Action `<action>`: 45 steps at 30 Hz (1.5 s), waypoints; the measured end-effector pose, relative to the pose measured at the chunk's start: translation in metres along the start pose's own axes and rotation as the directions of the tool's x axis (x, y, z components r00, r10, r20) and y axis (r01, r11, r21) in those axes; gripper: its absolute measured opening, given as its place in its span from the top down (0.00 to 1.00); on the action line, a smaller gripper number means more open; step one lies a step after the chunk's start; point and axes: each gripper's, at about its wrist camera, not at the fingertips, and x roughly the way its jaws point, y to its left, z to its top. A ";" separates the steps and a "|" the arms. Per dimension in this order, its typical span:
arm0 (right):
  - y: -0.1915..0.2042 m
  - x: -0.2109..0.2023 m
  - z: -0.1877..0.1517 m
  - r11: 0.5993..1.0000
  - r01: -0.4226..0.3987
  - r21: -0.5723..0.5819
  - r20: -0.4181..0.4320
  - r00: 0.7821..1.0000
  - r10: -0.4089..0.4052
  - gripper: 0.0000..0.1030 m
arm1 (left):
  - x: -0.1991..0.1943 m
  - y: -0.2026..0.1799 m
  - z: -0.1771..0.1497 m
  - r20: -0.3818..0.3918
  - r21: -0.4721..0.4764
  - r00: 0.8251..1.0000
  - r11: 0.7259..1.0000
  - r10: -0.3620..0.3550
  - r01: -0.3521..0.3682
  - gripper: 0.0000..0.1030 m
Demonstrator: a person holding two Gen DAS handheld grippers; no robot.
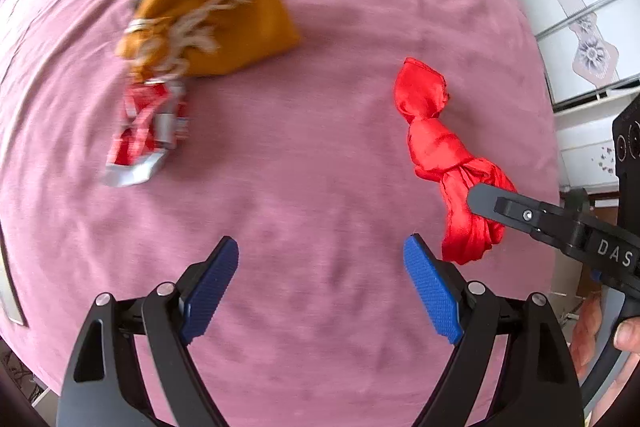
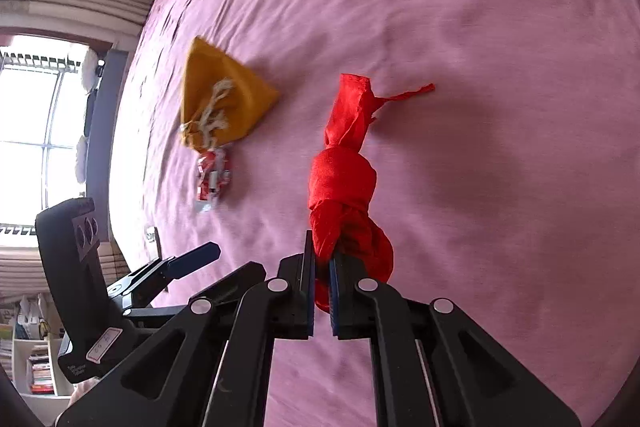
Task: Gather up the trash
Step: 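Grasp the red snack wrapper with the left tool while the right tool holds the ribbon, then carry the wrapper and ribbon over the yellow bin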
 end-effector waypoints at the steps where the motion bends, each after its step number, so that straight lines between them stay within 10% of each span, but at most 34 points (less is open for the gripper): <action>1: 0.006 0.004 0.001 1.000 -0.003 0.000 -0.002 1.000 0.003 0.95 | -0.001 0.007 0.001 0.002 -0.005 1.000 1.000 0.002 -0.002 0.18; 29: 0.073 0.078 0.027 0.986 0.092 -0.141 -0.085 0.991 -0.105 0.94 | 0.036 0.117 0.072 -0.045 -0.135 0.999 0.991 0.010 -0.016 0.19; 45: 0.068 0.068 0.011 0.976 0.112 -0.185 -0.096 0.987 -0.132 0.94 | 0.035 0.077 0.061 -0.049 -0.095 0.998 0.995 0.038 -0.043 0.58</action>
